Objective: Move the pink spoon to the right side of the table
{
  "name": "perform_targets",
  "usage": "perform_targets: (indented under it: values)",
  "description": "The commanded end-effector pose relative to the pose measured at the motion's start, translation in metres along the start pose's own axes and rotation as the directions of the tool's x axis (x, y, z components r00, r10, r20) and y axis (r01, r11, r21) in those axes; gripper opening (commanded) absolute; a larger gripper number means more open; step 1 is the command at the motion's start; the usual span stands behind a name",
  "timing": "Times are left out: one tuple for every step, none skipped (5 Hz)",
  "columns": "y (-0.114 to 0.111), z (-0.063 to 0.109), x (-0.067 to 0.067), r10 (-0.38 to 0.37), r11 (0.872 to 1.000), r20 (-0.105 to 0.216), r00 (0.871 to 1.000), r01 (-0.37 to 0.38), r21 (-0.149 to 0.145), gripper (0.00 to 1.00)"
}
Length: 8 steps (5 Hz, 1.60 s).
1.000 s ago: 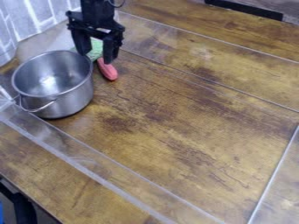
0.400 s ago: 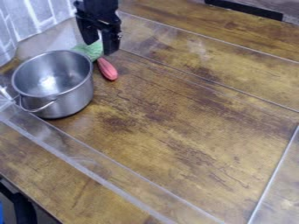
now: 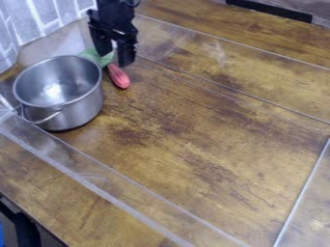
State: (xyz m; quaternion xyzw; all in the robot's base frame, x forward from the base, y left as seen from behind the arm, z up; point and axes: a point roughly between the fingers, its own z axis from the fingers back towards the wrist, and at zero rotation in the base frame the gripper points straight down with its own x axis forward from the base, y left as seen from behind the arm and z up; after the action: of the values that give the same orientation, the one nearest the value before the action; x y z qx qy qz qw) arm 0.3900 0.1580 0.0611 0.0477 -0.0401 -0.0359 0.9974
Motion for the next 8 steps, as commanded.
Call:
perform_targets:
  values:
    - [0.001, 0.014, 0.010, 0.000, 1.000, 0.042, 0.999, -0.001, 0.021, 0.00]
    - [0.004, 0.010, 0.007, 0.021, 1.000, 0.037, 0.999, -0.021, 0.022, 0.00]
    - [0.002, 0.004, 0.008, 0.026, 0.999, 0.034, 0.999, -0.027, 0.023, 0.00]
    - [0.000, -0.003, 0.009, 0.032, 0.999, 0.030, 0.999, -0.033, 0.024, 0.00]
    - [0.004, -0.008, 0.013, 0.044, 0.999, 0.029, 0.999, -0.044, 0.025, 0.00]
    - [0.007, -0.013, 0.017, 0.055, 0.998, 0.028, 0.998, -0.056, 0.027, 0.00]
    - [0.002, -0.021, 0.017, 0.047, 0.998, 0.029, 0.998, -0.048, 0.027, 0.00]
    - [-0.003, -0.030, 0.017, 0.039, 0.999, 0.030, 0.999, -0.040, 0.027, 0.00]
